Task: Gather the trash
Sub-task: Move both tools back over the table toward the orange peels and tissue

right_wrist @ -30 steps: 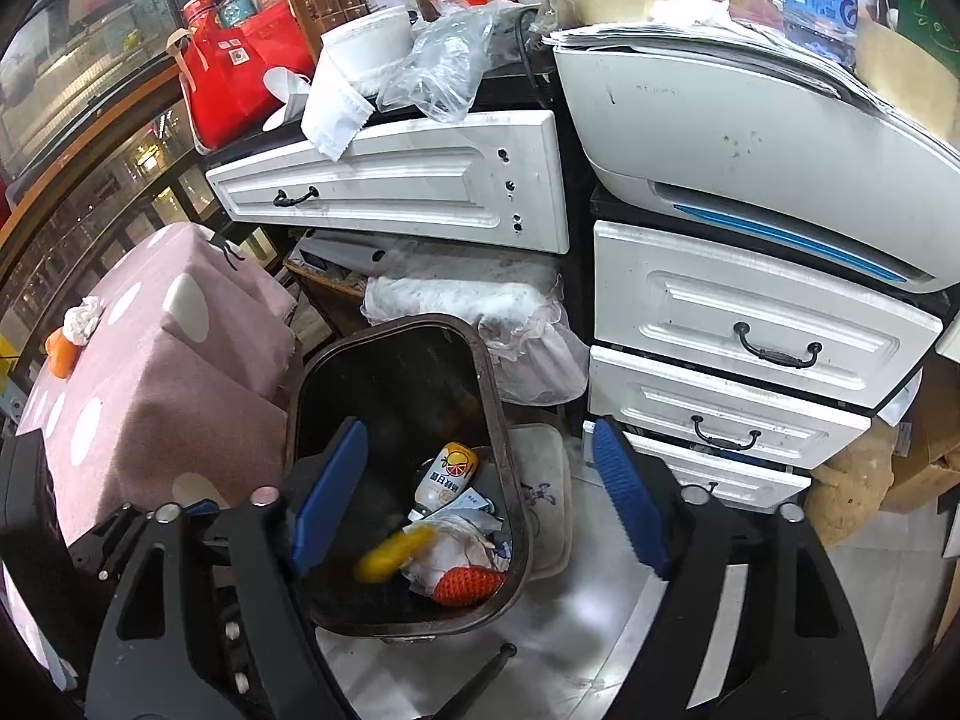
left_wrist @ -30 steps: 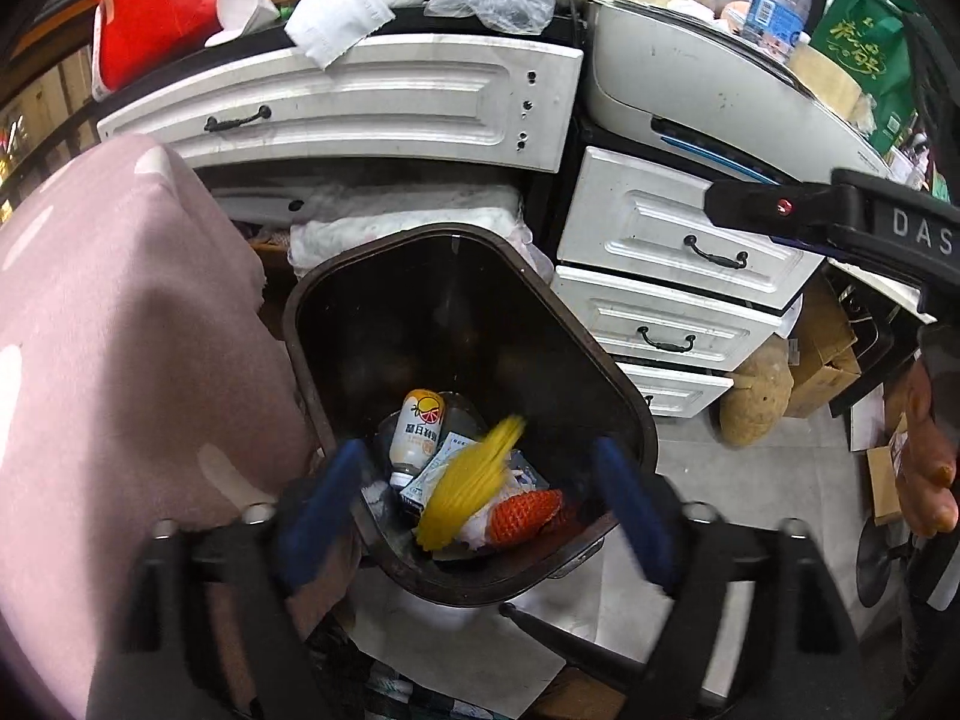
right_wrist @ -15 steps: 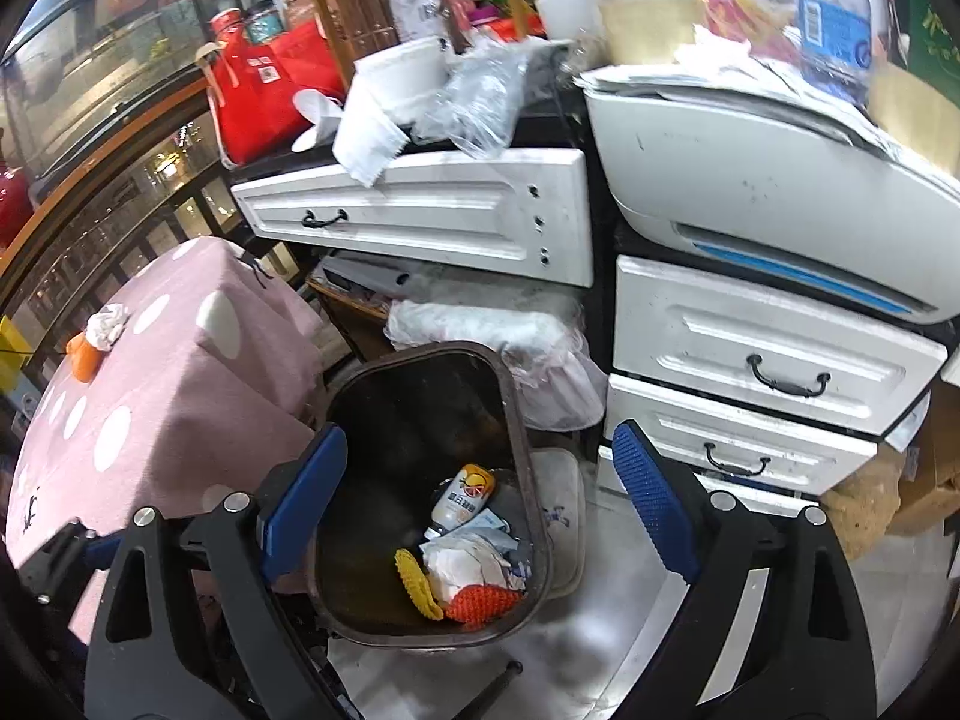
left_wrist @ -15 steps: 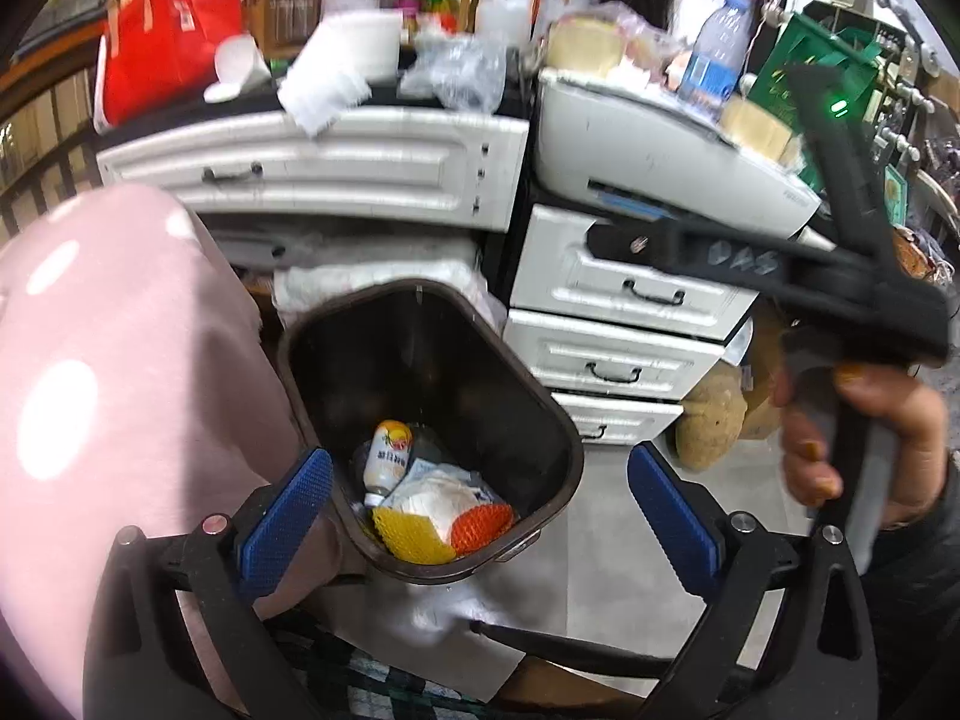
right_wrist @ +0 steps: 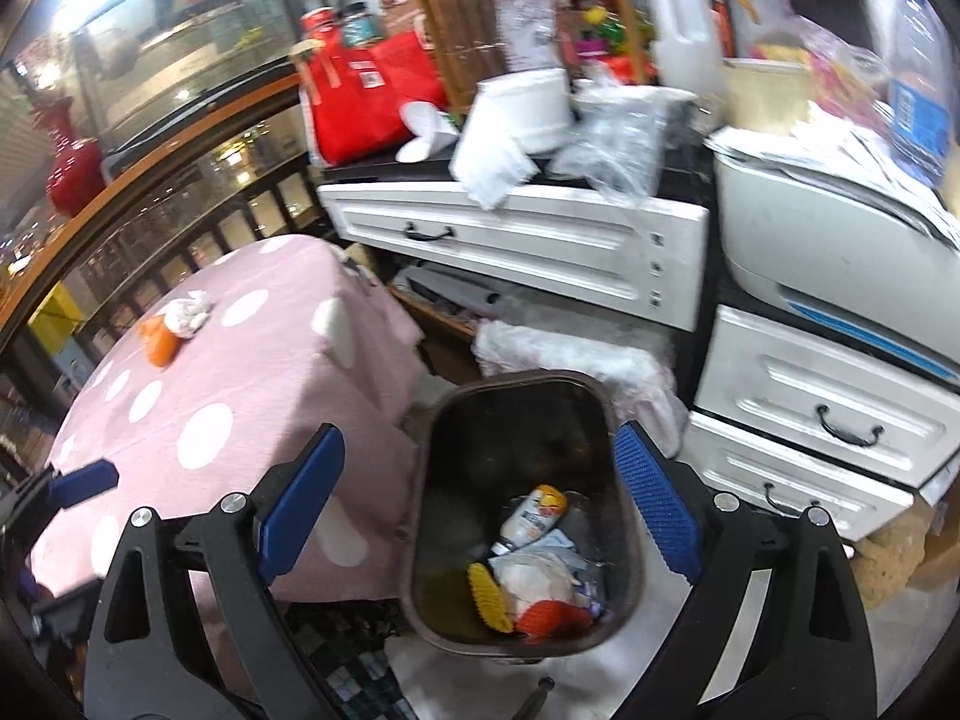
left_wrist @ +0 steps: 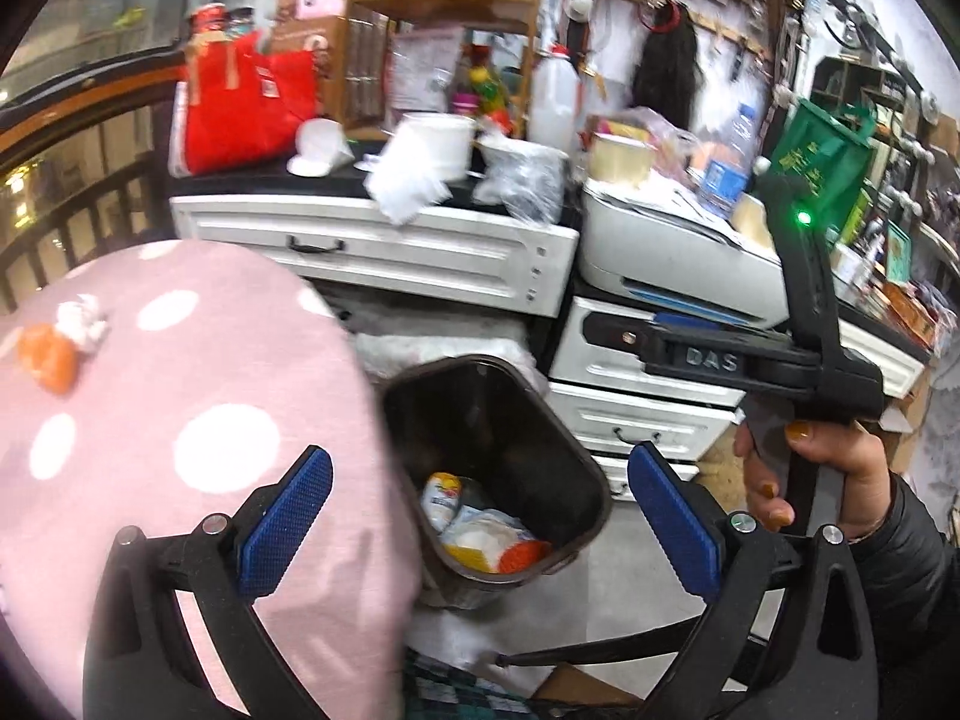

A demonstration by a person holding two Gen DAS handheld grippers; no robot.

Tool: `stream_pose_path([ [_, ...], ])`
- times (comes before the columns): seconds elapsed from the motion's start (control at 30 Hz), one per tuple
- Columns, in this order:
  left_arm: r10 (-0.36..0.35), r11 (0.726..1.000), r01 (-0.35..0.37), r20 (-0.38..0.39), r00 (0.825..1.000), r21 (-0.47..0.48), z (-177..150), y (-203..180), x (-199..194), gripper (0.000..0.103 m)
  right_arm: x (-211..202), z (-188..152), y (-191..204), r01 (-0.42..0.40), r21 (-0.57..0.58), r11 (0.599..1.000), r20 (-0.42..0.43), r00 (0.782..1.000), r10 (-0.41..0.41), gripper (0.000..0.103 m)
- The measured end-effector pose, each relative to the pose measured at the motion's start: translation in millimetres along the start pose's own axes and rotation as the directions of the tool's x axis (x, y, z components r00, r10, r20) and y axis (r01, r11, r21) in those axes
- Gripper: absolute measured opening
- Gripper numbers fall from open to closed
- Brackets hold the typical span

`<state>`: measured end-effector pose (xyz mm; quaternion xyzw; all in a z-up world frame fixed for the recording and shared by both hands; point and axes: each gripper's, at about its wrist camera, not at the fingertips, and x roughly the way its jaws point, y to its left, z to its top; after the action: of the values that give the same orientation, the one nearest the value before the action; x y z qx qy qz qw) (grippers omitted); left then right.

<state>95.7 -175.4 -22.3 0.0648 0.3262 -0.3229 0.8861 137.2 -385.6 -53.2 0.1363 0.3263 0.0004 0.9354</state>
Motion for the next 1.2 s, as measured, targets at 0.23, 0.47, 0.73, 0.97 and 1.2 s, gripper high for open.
stream_pose_path([
  [0.23, 0.116, 0.992, -0.114, 0.033, 0.993, -0.059, -2, 48, -28, 0.097, 9, 8, 51, -0.094, -0.085, 0.992, -0.004, 0.996, 0.094, 0.091],
  [0.47, 0.231, 0.965, -0.225, 0.03, 0.972, -0.137, -11, 102, -53, 0.097, 28, 13, 108, -0.18, -0.178, 0.968, -0.039, 0.984, 0.176, 0.091],
  [0.73, 0.337, 0.911, -0.326, 0.0, 0.942, -0.252, -26, 173, -78, 0.097, 56, 23, 183, -0.284, -0.301, 0.911, -0.107, 0.959, 0.263, 0.091],
  [0.97, 0.406, 0.853, -0.394, -0.04, 0.913, -0.342, -35, 237, -97, 0.097, 98, 33, 252, -0.385, -0.377, 0.842, -0.21, 0.921, 0.327, 0.091],
  [1.2, 0.363, 0.839, -0.349, -0.049, 0.931, -0.417, -24, 287, -85, 0.097, 144, 61, 292, -0.363, -0.402, 0.841, -0.202, 0.931, 0.305, 0.091],
])
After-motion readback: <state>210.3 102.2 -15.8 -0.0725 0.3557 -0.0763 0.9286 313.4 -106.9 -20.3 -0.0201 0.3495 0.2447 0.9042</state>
